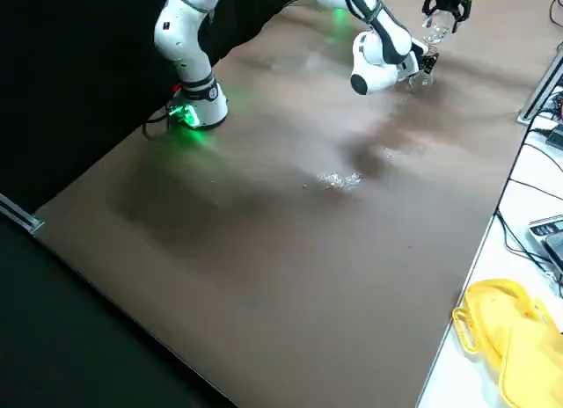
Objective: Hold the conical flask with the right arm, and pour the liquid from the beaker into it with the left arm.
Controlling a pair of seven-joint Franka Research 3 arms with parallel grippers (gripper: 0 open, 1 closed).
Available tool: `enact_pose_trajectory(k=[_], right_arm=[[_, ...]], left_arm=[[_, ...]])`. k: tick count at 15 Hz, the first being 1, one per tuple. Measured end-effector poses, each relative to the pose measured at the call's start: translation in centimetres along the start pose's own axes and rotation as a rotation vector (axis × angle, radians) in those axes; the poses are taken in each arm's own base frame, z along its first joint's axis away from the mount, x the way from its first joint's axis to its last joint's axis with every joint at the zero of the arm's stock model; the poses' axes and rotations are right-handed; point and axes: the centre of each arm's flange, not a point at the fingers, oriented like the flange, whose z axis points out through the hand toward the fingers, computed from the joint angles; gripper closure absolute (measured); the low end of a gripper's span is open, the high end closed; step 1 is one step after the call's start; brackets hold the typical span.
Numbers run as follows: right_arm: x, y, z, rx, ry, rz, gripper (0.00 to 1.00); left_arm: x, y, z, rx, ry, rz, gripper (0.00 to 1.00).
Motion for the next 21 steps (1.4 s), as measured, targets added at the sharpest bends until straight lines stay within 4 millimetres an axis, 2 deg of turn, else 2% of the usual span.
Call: enact_pose_trajectory(k=[16, 21], right_arm=[[-0.12, -0.02, -0.03, 0.0, -0.002, -0.001, 0.61], [-0.2, -0.04, -0.05, 0.0, -0.003, 0.0, 0.61]], left_arm=[[-0.06, -0.1, -0.25, 0.011, -0.011, -0.017, 0.03], [-0.6, -0.54, -0.5, -0.027, 0.1, -0.101, 0.03]])
